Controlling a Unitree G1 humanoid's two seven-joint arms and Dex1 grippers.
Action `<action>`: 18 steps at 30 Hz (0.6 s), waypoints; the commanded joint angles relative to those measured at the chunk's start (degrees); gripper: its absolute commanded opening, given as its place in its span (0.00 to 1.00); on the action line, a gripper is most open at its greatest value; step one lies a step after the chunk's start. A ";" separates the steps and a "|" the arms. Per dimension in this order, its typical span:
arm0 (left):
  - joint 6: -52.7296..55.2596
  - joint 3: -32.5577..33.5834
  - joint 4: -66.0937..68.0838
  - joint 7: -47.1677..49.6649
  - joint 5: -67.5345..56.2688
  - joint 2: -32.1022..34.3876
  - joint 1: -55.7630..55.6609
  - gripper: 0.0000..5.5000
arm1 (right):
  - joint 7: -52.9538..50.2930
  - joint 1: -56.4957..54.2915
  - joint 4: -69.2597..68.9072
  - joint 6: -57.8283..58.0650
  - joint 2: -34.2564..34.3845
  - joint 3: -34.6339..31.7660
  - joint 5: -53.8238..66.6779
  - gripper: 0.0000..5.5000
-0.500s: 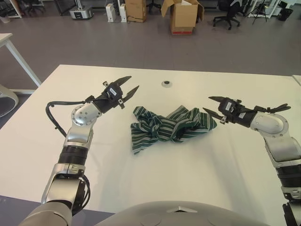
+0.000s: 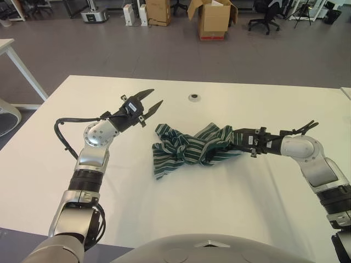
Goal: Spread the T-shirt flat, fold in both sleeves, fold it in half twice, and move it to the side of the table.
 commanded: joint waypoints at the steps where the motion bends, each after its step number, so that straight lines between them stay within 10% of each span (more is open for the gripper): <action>1: -0.04 -0.44 -0.42 0.11 0.35 0.07 0.05 0.40 | 0.10 -3.28 2.27 -2.09 1.36 1.75 -1.29 0.42; 6: -0.01 -0.60 -0.72 0.30 0.34 0.02 0.48 0.40 | 2.59 -4.29 4.06 -4.07 0.94 4.67 -2.66 0.42; 18: -3.02 -3.08 2.49 -4.51 1.65 2.26 -1.37 0.40 | 2.40 -4.37 5.41 -5.89 2.42 5.12 -2.70 0.05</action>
